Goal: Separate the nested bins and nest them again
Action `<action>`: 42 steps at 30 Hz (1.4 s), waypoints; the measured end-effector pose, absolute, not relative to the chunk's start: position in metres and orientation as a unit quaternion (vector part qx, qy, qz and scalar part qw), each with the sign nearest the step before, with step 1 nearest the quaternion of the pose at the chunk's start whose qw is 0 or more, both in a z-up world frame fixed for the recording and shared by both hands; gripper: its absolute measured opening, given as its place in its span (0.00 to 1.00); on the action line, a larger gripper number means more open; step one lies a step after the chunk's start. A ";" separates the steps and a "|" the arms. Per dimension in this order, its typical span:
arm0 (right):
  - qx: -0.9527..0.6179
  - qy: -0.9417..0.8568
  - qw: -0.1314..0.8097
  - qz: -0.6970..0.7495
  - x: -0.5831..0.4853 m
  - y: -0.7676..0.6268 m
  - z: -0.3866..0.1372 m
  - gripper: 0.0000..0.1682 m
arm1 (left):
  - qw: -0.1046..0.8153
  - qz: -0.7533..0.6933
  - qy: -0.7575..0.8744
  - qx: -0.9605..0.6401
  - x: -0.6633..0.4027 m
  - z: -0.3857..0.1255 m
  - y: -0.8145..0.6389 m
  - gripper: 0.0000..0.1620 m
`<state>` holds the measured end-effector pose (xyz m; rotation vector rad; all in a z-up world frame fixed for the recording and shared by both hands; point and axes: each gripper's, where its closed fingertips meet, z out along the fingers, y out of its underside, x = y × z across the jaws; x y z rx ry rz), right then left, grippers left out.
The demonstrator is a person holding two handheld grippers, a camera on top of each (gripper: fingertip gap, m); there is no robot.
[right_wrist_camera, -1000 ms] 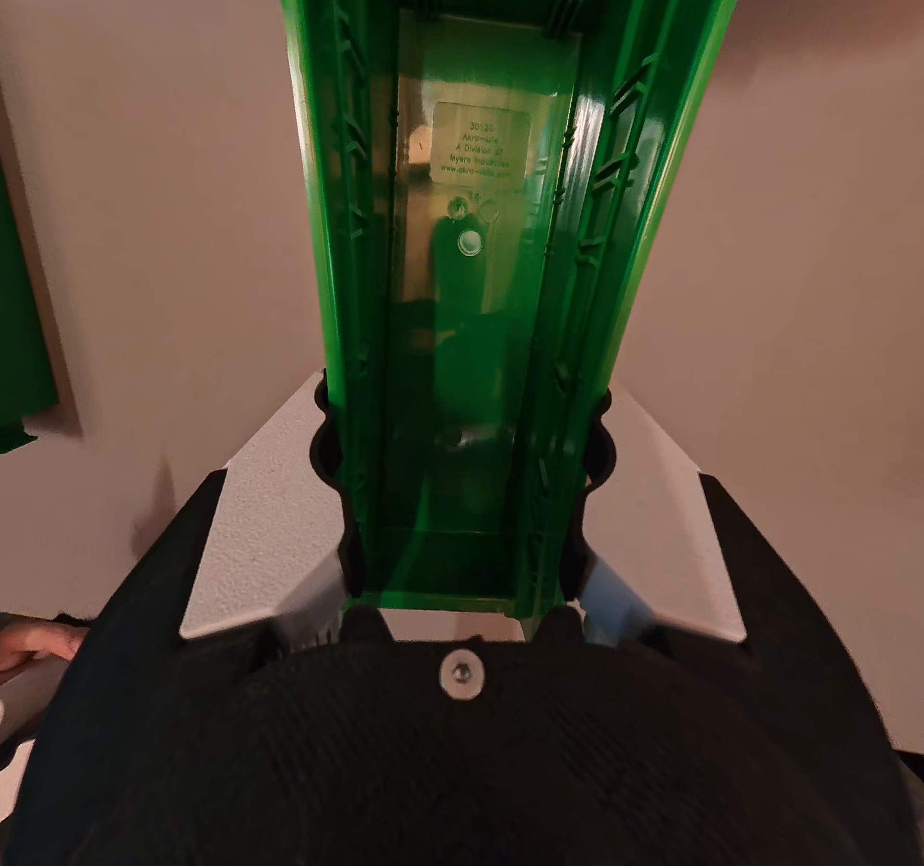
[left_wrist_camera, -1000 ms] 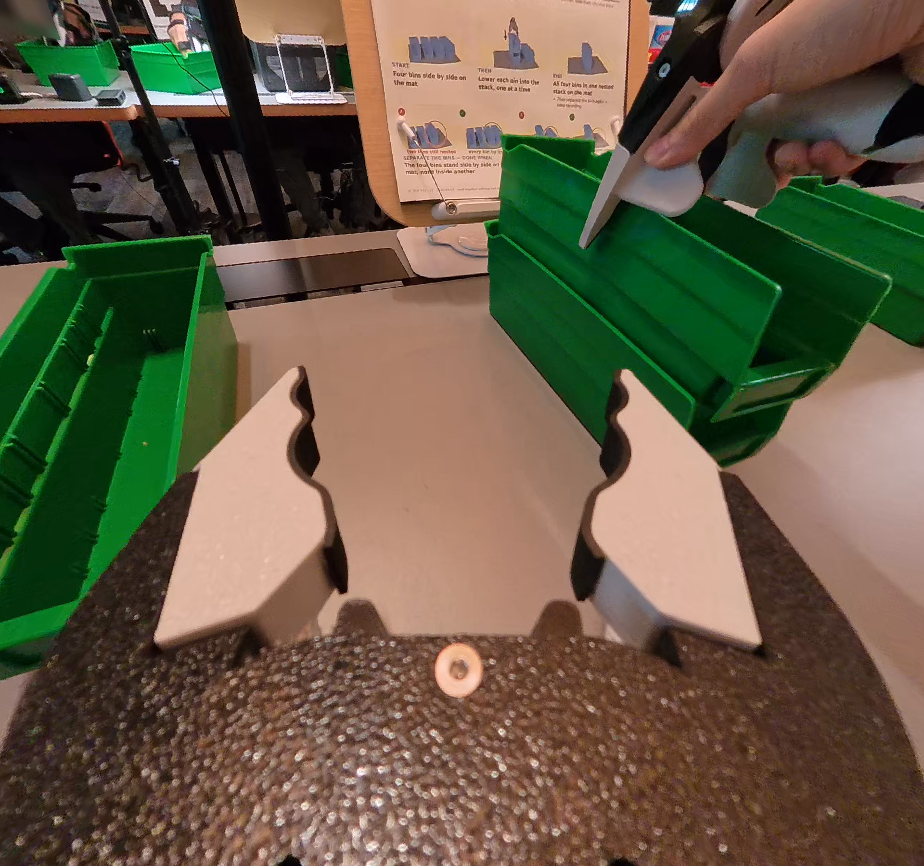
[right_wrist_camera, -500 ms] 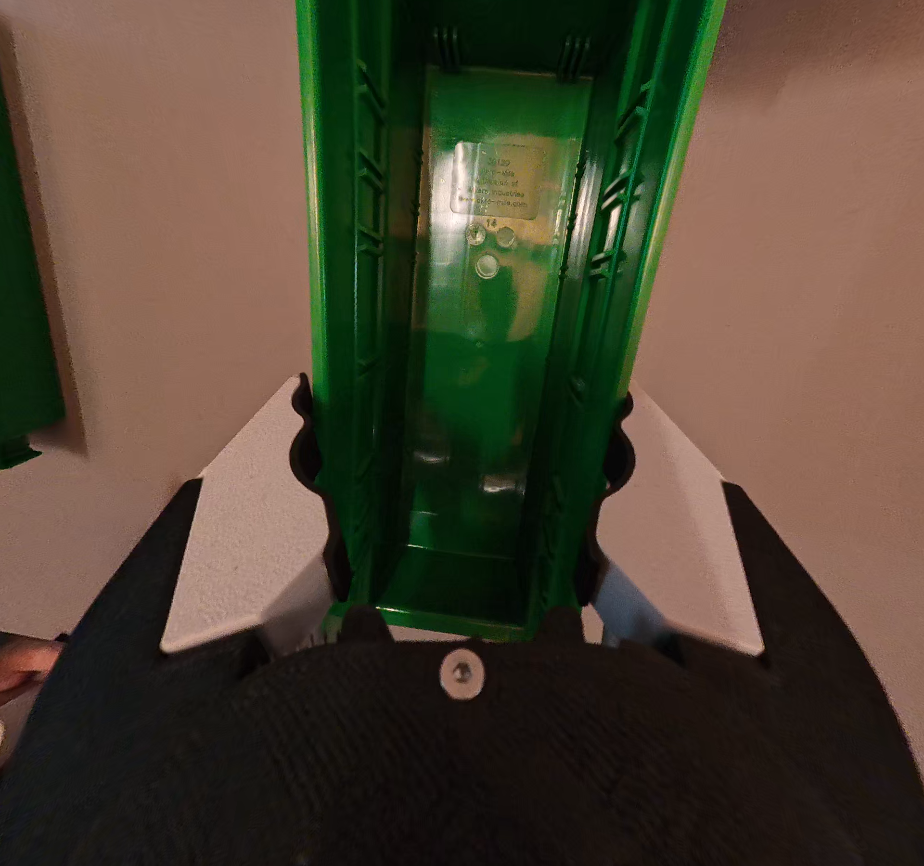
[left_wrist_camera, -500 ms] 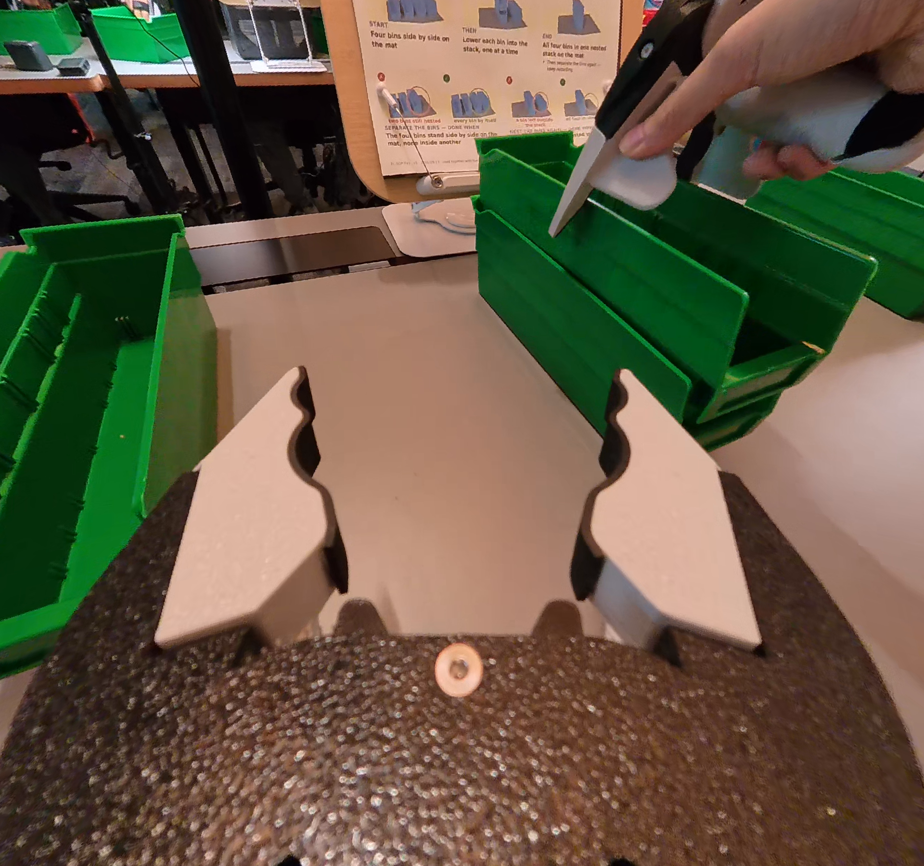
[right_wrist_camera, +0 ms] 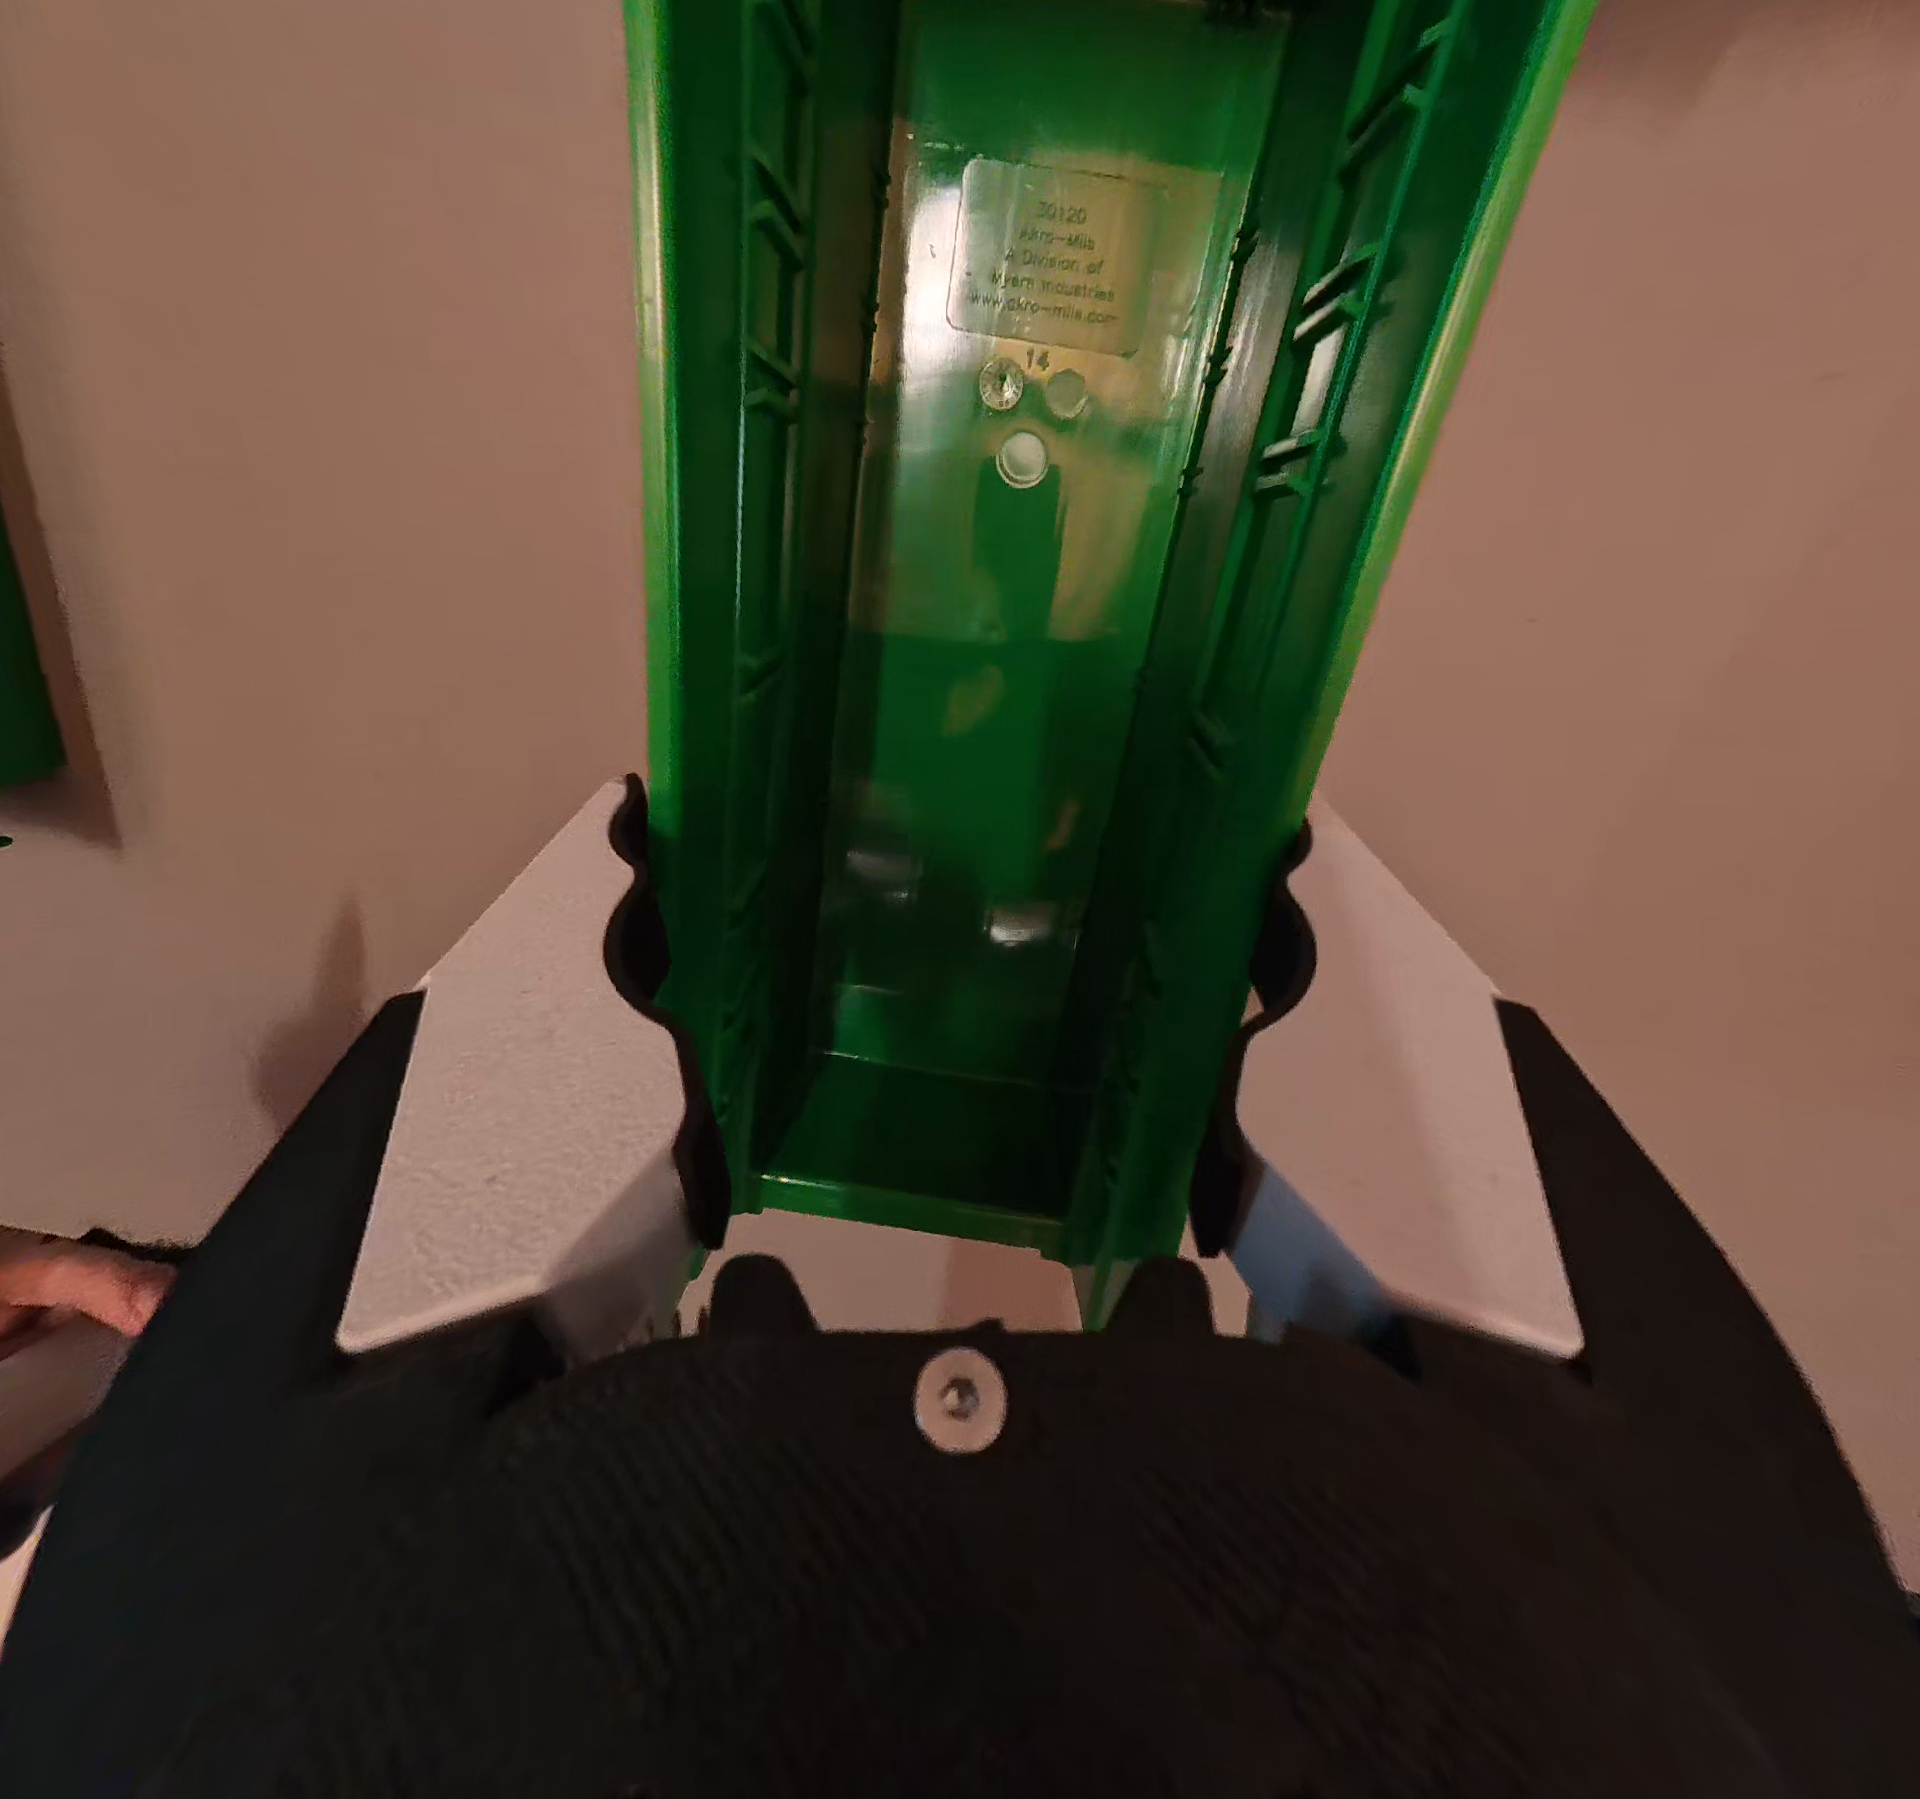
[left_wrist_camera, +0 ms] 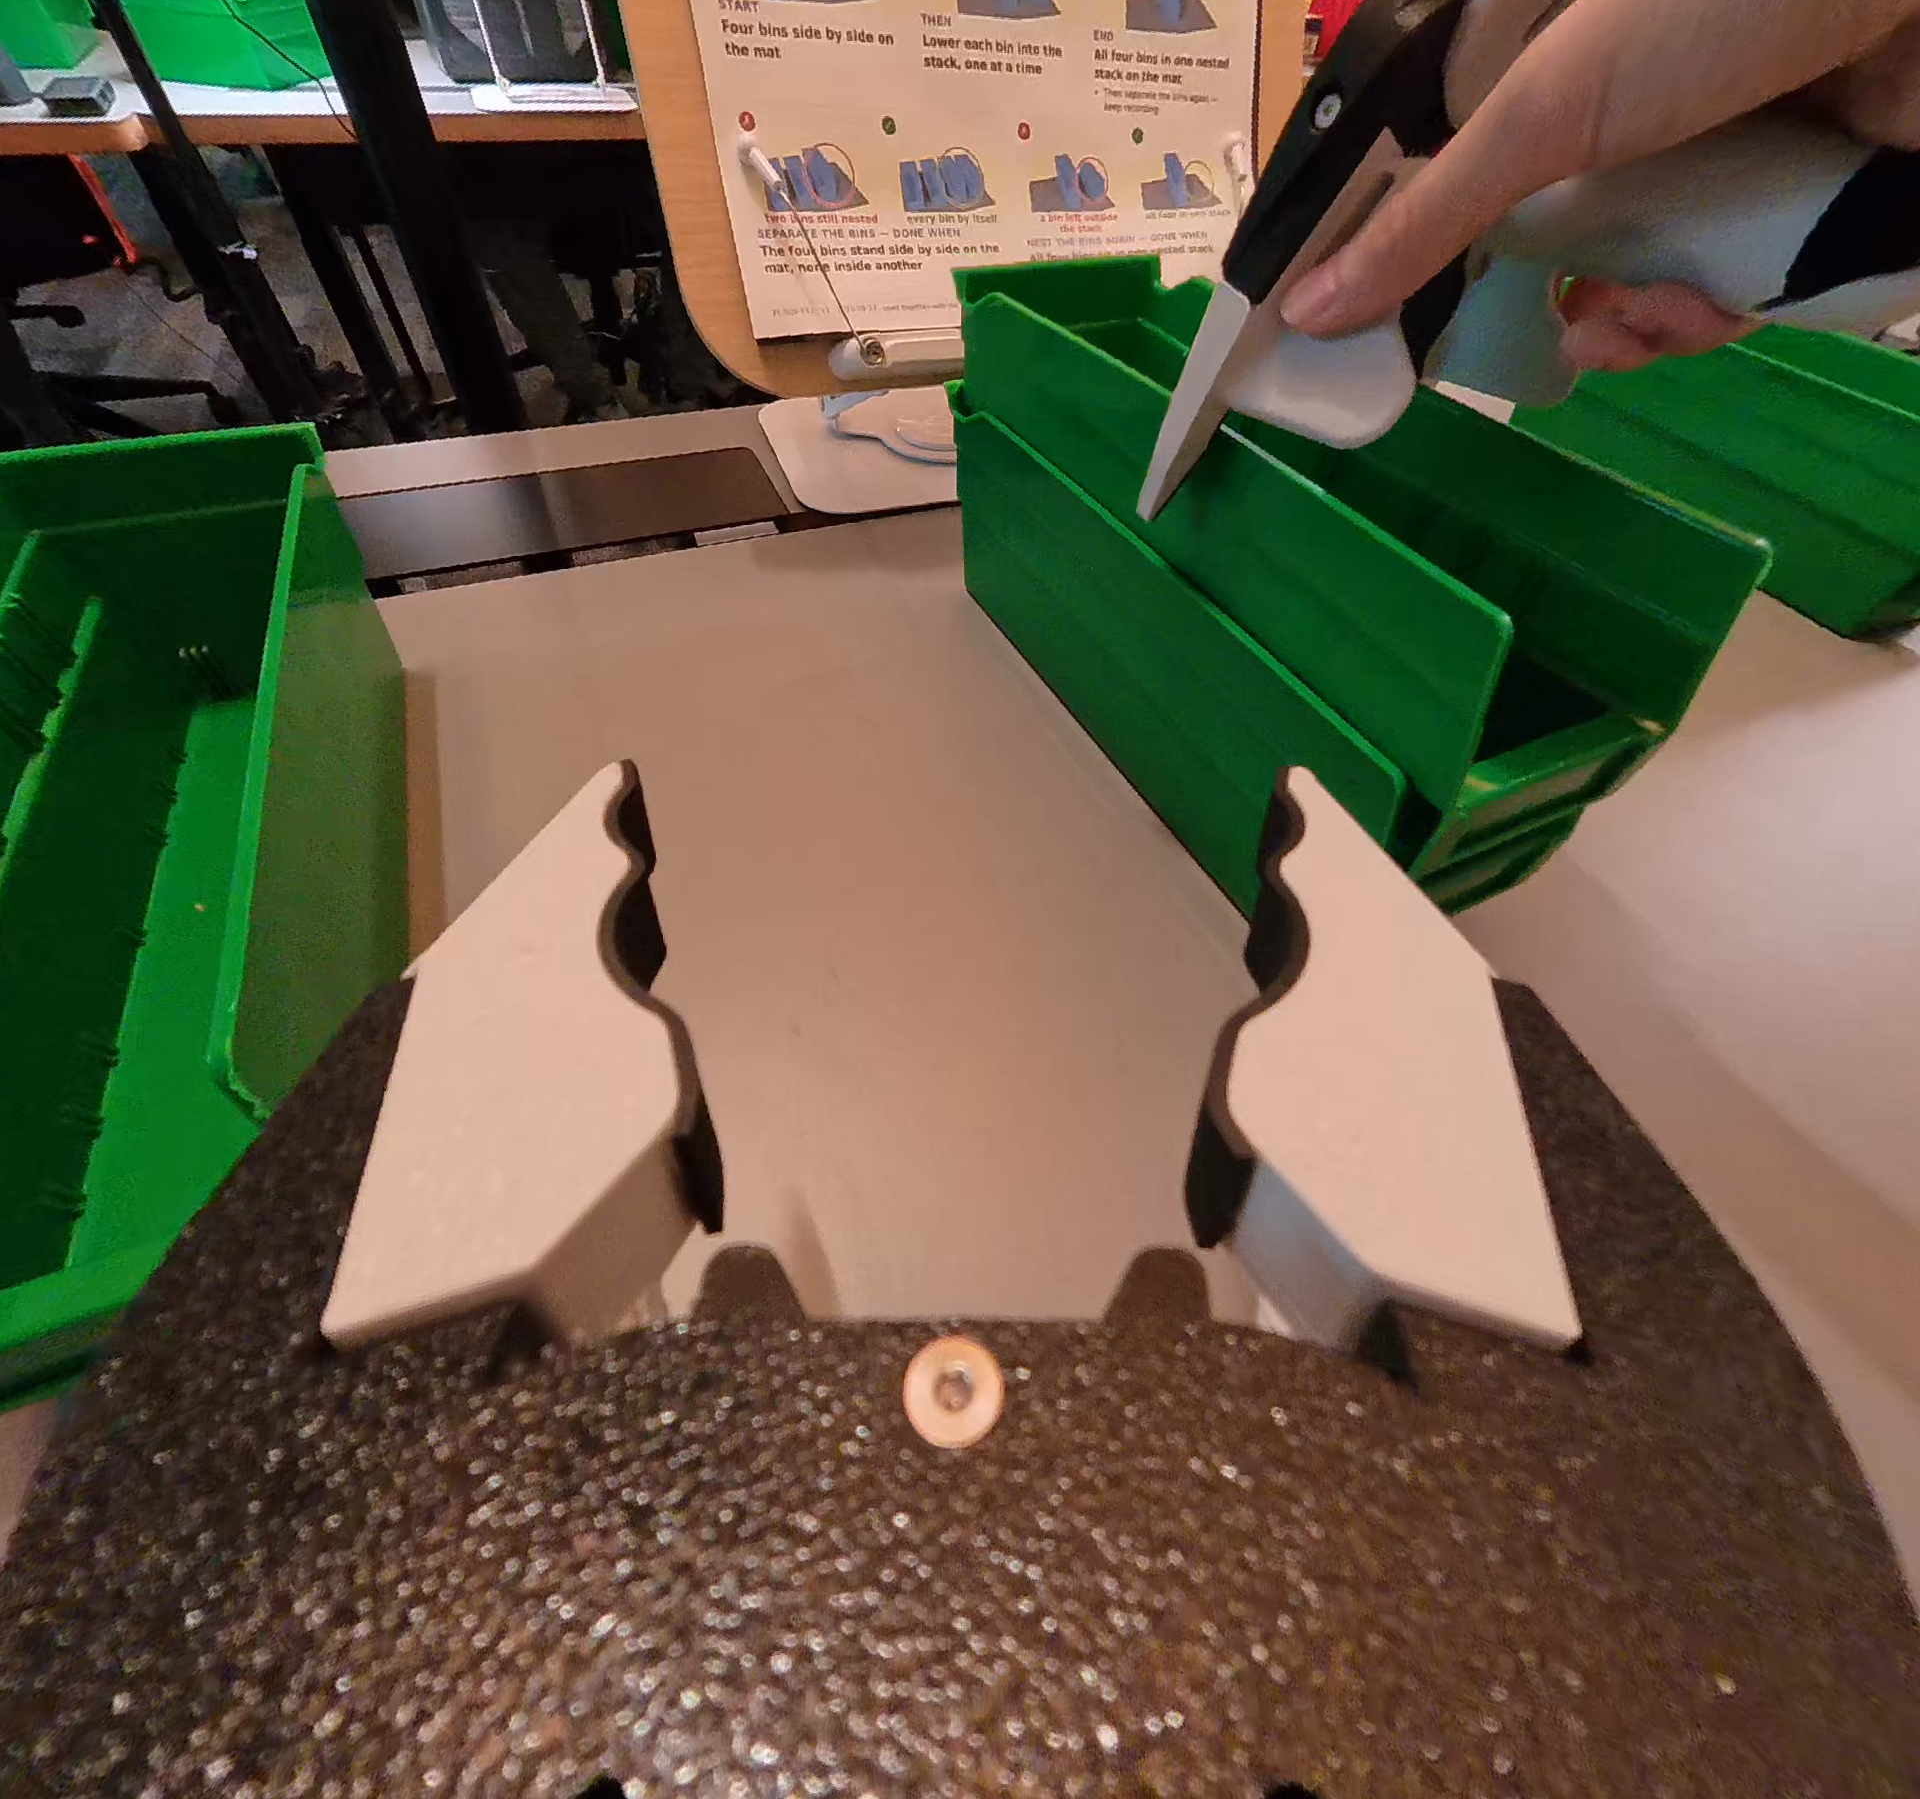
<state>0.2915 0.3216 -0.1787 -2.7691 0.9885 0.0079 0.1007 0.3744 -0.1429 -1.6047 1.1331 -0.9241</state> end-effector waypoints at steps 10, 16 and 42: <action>-0.928 0.338 0.158 -0.011 0.298 0.332 -0.184 0.63 | 0.458 -0.381 0.461 -0.658 0.101 -0.147 0.375 0.70; -0.921 0.333 0.202 -0.023 0.301 0.336 -0.183 0.59 | 0.454 -0.384 0.465 -0.656 0.104 -0.147 0.371 0.70; -0.851 0.463 0.203 -0.147 0.575 0.076 -0.078 0.79 | 0.435 -0.392 0.447 -0.676 0.101 -0.157 0.383 0.71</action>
